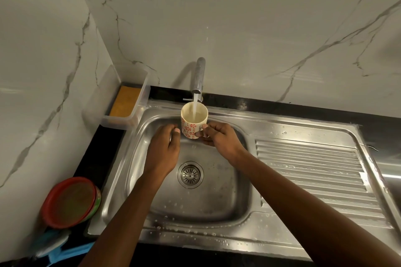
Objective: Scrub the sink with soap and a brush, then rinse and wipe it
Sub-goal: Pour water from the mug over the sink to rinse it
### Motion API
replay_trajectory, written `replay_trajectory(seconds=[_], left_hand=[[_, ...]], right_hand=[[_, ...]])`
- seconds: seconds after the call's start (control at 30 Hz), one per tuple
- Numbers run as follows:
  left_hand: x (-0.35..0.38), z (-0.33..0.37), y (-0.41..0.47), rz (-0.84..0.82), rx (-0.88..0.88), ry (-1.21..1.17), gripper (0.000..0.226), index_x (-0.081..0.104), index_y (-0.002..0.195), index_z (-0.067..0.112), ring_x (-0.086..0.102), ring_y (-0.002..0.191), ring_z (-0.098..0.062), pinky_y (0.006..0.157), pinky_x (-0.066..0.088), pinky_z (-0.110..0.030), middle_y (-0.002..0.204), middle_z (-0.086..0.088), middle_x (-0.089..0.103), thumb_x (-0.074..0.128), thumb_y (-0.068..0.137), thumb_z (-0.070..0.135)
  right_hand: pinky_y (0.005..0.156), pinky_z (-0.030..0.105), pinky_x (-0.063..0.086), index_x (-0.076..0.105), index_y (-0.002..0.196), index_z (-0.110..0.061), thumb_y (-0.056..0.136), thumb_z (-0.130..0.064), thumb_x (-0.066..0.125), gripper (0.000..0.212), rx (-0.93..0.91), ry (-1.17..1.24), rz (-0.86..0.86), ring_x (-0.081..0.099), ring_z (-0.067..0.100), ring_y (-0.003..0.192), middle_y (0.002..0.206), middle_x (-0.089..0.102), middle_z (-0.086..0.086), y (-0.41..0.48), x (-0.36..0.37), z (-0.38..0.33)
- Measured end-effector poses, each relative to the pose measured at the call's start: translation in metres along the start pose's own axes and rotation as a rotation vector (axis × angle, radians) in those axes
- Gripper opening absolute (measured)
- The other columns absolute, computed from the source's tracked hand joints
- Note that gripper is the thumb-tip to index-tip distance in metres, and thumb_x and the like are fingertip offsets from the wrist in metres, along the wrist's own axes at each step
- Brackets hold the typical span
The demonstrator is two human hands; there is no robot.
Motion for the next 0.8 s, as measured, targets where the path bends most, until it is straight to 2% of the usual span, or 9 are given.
replay_trajectory(seconds=[0.13,0.37,0.47,0.67,0.8], left_hand=[[-0.001,-0.004,0.001,0.004,0.002,0.018,0.016,0.056,0.102,0.023,0.052,0.073,-0.005,0.066,0.035,-0.017,0.087,0.007,0.053,0.047,0.112,0.032],[0.0,-0.01,0.001,0.0,-0.016,0.022,0.027,0.063,0.116,0.012,0.054,0.084,-0.011,0.07,0.038,-0.019,0.097,0.004,0.057,0.046,0.111,0.033],[0.0,-0.011,0.0,0.004,-0.026,0.02,0.027,0.063,0.115,0.011,0.054,0.085,-0.012,0.07,0.037,-0.019,0.098,0.004,0.057,0.046,0.111,0.032],[0.001,-0.008,-0.001,0.002,-0.024,0.019,0.021,0.061,0.106,0.017,0.056,0.08,-0.007,0.069,0.037,-0.017,0.094,0.003,0.06,0.046,0.112,0.031],[0.0,-0.005,-0.002,0.012,-0.025,0.012,0.024,0.065,0.117,0.014,0.06,0.09,-0.011,0.074,0.04,-0.017,0.104,0.002,0.064,0.048,0.112,0.03]], right_hand=[[0.098,0.04,0.06,0.073,0.107,-0.001,0.106,-0.028,0.058,0.031,-0.005,-0.008,-0.002,0.073,0.018,0.108,0.107,0.078,0.002,-0.001,0.001,-0.001],[0.099,0.042,0.06,0.074,0.103,-0.002,0.106,-0.028,0.059,0.029,-0.002,-0.006,0.011,0.073,0.02,0.108,0.106,0.078,0.002,-0.001,0.001,0.001],[0.098,0.043,0.06,0.074,0.103,-0.002,0.105,-0.028,0.06,0.03,0.002,-0.01,0.006,0.073,0.02,0.108,0.105,0.079,0.002,0.0,0.0,0.002],[0.098,0.036,0.06,0.076,0.107,-0.007,0.106,-0.027,0.059,0.026,0.011,0.012,0.006,0.073,0.019,0.108,0.108,0.078,0.001,-0.001,-0.001,0.0],[0.095,0.033,0.061,0.074,0.108,-0.001,0.106,-0.027,0.059,0.03,0.004,-0.002,0.007,0.072,0.017,0.109,0.109,0.078,0.0,-0.001,-0.002,-0.001]])
Point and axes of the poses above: each hand's wrist, its own y-axis towards the middle knuckle, its own x-axis out of the palm, z = x × y, the point moved 8 cm from there along y, towards the middle knuckle
